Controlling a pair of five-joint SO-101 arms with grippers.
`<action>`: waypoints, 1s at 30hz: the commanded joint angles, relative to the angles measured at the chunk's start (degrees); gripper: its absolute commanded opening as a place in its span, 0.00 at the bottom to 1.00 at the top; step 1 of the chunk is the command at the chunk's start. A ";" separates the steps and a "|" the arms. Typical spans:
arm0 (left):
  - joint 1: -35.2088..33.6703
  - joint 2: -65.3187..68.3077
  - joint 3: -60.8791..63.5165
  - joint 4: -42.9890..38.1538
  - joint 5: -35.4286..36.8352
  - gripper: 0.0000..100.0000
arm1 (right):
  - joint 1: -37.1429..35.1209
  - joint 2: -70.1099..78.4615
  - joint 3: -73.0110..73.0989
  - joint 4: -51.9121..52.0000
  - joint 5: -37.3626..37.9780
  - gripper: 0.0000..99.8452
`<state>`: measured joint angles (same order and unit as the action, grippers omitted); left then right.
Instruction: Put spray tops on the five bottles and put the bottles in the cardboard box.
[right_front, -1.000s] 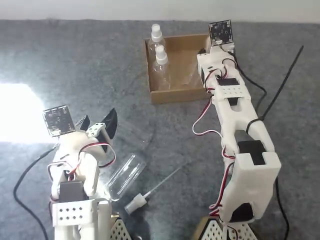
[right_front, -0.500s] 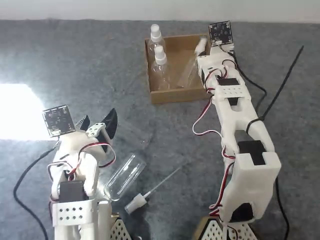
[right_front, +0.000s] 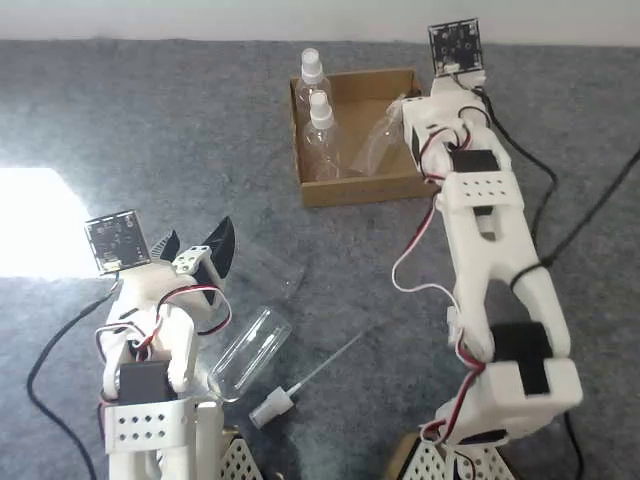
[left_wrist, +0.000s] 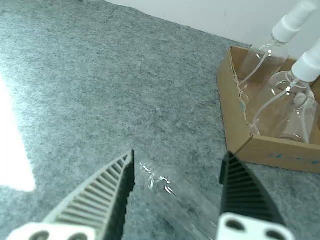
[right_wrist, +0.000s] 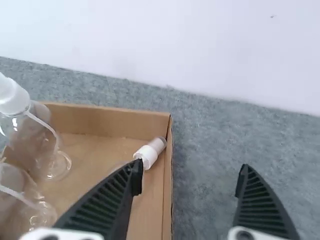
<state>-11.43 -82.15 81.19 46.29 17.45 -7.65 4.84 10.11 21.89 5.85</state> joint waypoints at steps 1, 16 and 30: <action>-0.18 -0.88 -1.45 -0.26 -0.53 0.26 | 0.75 -10.24 2.73 0.31 -0.18 0.22; -0.18 -0.88 -1.45 -0.26 -0.53 0.26 | -0.75 -19.30 11.78 3.03 -0.09 0.06; -0.18 -0.88 -1.45 -0.35 -0.62 0.26 | 0.04 -21.58 11.43 15.60 -0.53 0.05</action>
<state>-11.43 -82.15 81.19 46.29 17.27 -7.74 -14.33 22.59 39.91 5.85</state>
